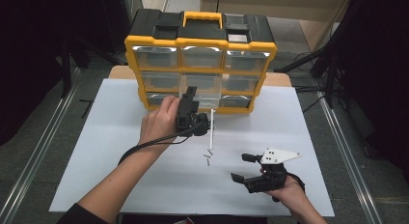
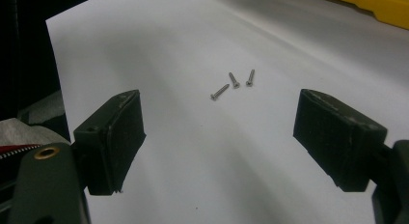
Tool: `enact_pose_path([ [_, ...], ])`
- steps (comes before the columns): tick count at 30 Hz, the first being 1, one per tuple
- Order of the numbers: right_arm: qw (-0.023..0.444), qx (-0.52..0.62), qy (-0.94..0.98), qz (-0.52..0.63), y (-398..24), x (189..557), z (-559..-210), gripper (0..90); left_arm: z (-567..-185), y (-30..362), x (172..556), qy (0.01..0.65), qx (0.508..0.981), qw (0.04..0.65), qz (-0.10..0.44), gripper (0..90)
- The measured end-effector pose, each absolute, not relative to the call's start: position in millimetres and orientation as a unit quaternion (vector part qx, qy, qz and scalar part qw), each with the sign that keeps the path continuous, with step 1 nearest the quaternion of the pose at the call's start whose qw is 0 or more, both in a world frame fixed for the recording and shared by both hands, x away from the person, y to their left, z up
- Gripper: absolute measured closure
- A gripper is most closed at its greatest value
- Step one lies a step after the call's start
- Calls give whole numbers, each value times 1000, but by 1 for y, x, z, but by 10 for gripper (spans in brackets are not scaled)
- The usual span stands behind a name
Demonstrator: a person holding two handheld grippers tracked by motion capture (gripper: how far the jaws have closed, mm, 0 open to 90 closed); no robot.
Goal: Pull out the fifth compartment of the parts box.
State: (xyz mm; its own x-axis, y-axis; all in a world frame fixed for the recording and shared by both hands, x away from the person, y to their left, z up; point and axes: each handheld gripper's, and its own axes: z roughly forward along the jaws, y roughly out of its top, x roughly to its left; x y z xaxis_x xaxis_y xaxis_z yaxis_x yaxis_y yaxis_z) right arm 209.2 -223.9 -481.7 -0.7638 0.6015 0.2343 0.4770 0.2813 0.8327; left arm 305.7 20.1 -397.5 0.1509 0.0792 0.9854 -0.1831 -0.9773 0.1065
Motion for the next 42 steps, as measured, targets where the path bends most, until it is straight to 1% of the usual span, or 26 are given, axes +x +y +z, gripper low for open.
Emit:
enact_pose_path([
  [3,63,338,797,496,-224,209,-482,192,-396,20,304,-30,746,108,657,335],
  [4,63,338,798,496,-224,209,-482,192,-395,20,304,-25,747,109,656,286],
  [8,63,337,799,495,-224,209,-481,192,-392,21,304,-4,753,124,646,281],
  [10,63,337,798,495,-224,209,-481,192,-392,21,304,2,754,128,644,243],
  [21,62,338,798,495,-224,209,-481,192,-391,25,302,72,774,211,593,240],
  [24,63,336,799,494,-224,209,-481,192,-391,27,301,108,771,252,574,241],
  [27,63,336,799,495,-224,209,-481,192,-392,27,301,120,768,264,571,240],
  [31,62,336,799,495,-224,209,-481,192,-391,28,301,159,763,301,549,240],
  [32,62,336,799,495,-224,209,-481,192,-391,28,301,159,763,301,549,240],
  [34,62,336,799,495,-224,209,-481,192,-391,29,301,179,767,323,525,240],
  [36,61,336,799,495,-223,209,-482,192,-391,30,301,186,766,330,519,240],
  [37,62,335,799,495,-224,209,-481,192,-391,31,301,200,763,346,508,240],
  [41,61,335,799,495,-224,209,-482,192,-391,34,302,218,759,360,496,240],
  [42,61,335,800,494,-224,209,-481,192,-390,36,302,233,755,374,485,240],
])
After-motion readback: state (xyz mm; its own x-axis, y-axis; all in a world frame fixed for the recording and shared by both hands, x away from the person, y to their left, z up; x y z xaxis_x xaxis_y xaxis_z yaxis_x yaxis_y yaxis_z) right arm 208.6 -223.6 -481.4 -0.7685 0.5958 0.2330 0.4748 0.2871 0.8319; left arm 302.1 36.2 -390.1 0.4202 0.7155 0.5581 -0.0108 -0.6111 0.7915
